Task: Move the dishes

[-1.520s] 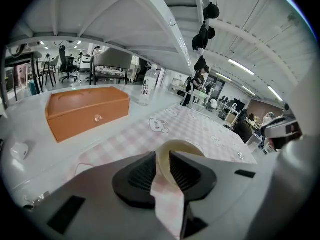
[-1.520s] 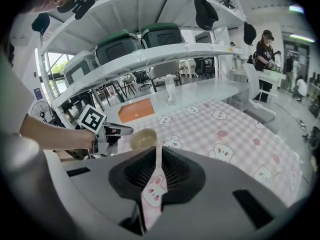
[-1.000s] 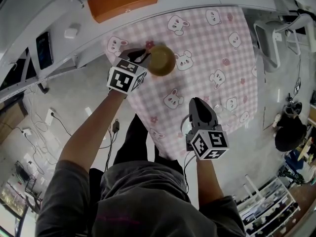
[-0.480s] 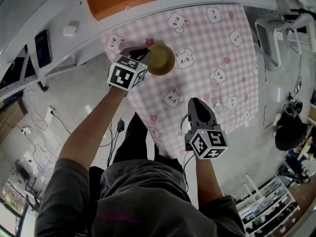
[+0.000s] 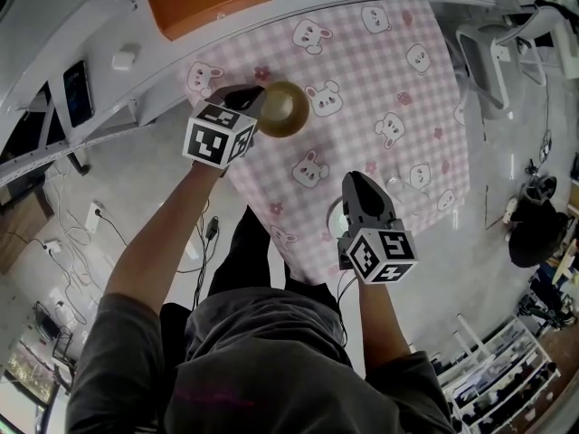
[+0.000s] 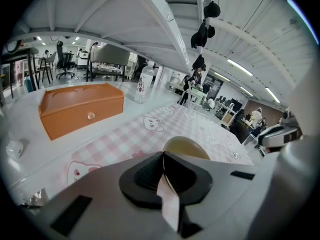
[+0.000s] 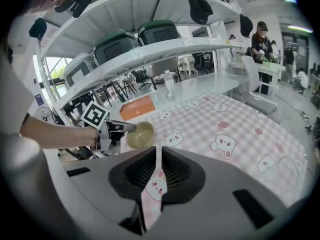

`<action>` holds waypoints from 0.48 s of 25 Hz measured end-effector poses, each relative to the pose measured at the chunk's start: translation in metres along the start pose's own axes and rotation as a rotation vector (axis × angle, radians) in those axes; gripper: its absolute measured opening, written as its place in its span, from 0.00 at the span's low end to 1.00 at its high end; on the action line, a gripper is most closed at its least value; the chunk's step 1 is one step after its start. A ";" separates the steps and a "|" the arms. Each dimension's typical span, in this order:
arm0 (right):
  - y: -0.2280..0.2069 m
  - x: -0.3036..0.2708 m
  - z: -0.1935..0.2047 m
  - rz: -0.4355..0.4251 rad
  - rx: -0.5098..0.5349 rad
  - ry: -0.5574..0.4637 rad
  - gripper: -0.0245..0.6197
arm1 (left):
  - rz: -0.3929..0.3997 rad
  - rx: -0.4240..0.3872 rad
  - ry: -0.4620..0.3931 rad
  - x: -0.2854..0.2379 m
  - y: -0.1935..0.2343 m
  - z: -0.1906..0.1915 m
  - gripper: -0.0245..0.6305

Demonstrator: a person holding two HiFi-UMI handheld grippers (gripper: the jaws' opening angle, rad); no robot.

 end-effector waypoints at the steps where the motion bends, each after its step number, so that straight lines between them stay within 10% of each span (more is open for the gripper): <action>1: -0.001 0.005 0.000 -0.001 0.001 -0.004 0.10 | -0.002 -0.003 -0.009 0.005 -0.004 -0.002 0.05; 12: -0.019 0.059 0.003 -0.021 -0.003 -0.073 0.10 | 0.014 -0.029 -0.078 0.054 -0.079 -0.016 0.05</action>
Point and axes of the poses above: the fingertips, and each gripper's own axes: x backward along the fingers, y to its left, z out of its underside, the point moved 2 cm from there along x, backward along the fingers, and after that the axes turned 3 degrees about -z, right-handed, at the moved point
